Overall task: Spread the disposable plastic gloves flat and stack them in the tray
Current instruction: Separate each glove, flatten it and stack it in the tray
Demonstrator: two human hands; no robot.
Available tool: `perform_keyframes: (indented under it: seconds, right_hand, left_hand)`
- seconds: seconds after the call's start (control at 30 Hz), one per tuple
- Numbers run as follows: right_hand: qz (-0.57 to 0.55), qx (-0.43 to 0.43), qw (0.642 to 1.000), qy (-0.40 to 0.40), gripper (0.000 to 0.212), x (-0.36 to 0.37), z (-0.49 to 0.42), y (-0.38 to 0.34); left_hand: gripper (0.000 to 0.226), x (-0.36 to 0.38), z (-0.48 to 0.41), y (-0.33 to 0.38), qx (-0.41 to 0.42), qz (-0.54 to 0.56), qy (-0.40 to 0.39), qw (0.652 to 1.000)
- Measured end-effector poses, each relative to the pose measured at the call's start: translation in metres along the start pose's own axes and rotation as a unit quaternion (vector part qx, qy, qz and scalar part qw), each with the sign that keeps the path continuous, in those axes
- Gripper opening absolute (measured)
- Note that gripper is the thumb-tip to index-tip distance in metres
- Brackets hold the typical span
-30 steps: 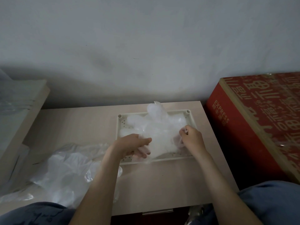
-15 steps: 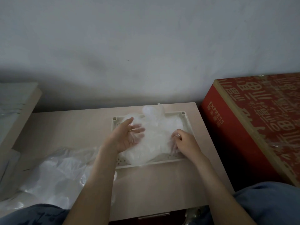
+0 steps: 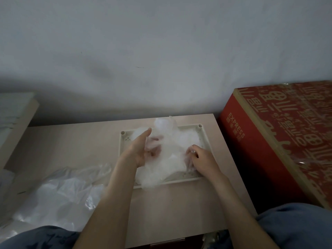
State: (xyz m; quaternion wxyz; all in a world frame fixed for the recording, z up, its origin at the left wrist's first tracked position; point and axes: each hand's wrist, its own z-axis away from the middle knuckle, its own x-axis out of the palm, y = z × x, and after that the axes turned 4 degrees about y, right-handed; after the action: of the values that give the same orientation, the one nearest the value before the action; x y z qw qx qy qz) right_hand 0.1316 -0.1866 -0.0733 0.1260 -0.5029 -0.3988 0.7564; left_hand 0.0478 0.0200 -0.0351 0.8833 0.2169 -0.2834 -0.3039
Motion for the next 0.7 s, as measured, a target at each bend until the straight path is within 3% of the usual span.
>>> perform_keyframes:
  seconds: [0.13, 0.33, 0.53, 0.6, 0.63, 0.7]
  right_hand:
    - [0.002, 0.010, 1.000, 0.011, 0.016, 0.001, 0.000, 0.002]
    - [0.012, 0.023, 0.999, 0.044, 0.011, 0.003, -0.001, 0.000]
    - [0.013, 0.045, 0.996, 0.072, 0.012, 0.002, 0.000, -0.001]
    - [0.014, 0.046, 0.996, 0.074, 0.012, 0.002, 0.000, -0.003]
    - [0.016, 0.048, 0.996, 0.075, 0.012, 0.002, 0.000, -0.003]
    - [0.019, 0.052, 0.996, 0.077, 0.012, 0.002, 0.000, -0.004]
  left_hand:
    - [0.010, 0.006, -0.007, 0.002, 0.122, 0.025, 0.052, 0.991]
    - [0.011, -0.003, -0.005, 0.000, 0.266, -0.035, 0.150, 0.951]
    - [0.013, -0.004, 0.002, 0.000, 0.395, -0.134, 0.281, 0.864]
    - [0.026, -0.003, 0.006, -0.004, 0.453, -0.211, 0.357, 0.789]
    - [0.033, -0.002, 0.007, -0.008, 0.511, -0.270, 0.377, 0.724]
    - [0.038, 0.003, 0.007, -0.021, 0.618, -0.401, 0.327, 0.593]
